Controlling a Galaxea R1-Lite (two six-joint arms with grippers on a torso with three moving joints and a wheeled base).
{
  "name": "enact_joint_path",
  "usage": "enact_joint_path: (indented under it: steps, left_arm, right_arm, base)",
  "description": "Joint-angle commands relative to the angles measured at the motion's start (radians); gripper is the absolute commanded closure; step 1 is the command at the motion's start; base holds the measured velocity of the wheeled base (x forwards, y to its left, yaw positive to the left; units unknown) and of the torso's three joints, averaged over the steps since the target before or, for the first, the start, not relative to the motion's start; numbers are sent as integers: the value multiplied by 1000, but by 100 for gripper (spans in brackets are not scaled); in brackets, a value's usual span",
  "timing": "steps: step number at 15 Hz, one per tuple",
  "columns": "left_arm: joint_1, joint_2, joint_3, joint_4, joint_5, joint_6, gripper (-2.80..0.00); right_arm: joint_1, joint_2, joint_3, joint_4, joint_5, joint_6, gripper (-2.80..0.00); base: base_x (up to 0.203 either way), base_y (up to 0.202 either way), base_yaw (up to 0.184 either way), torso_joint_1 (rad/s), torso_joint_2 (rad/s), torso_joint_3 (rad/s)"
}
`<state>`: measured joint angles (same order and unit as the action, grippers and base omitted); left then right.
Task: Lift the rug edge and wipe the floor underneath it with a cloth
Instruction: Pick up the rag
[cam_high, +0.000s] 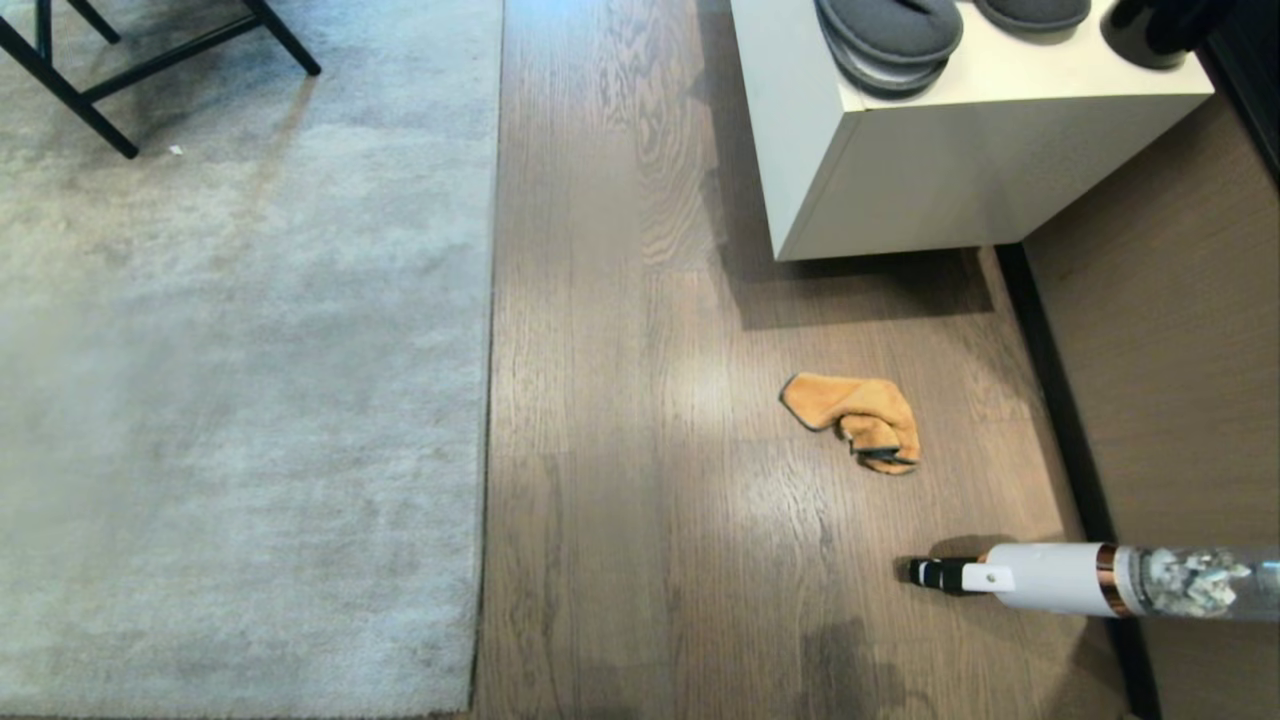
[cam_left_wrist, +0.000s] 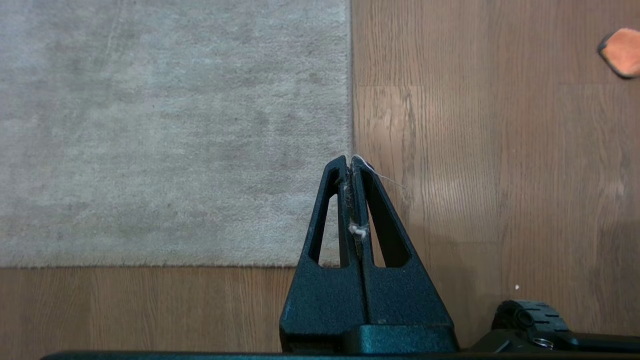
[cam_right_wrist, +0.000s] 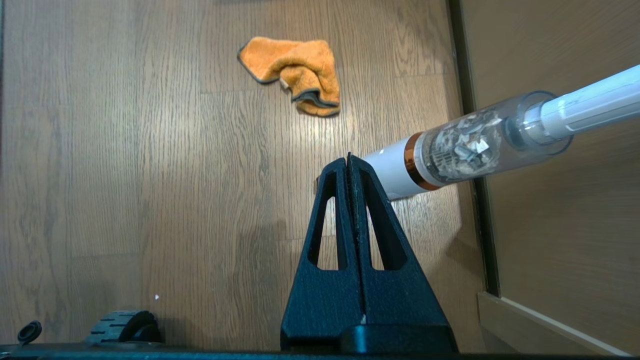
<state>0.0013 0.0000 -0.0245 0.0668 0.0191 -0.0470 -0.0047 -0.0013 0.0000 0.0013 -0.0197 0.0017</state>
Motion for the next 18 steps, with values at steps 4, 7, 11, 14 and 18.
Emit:
enact_joint_path:
  steps: [4,7,11,14,18]
  left_arm:
    - [0,0,0,1,1,-1,0]
    - [0,0,0,1,1,-1,0]
    - [0,0,0,1,-1,-1,0]
    - [0,0,0,1,1,-1,0]
    - [0,0,0,1,-1,-1,0]
  right_arm:
    - [0,1,0,0,0,0,0]
    - [0,1,0,0,0,0,0]
    - [0,1,0,0,0,0,0]
    - [0,1,0,0,0,0,0]
    - [0,1,0,0,0,0,0]
  base:
    - [0,0,0,3,1,-196]
    - [0,0,0,2,-1,-196]
    - [0,0,0,2,3,-199]
    - [0,0,0,3,0,-196]
    - [0,0,0,1,-2,-199]
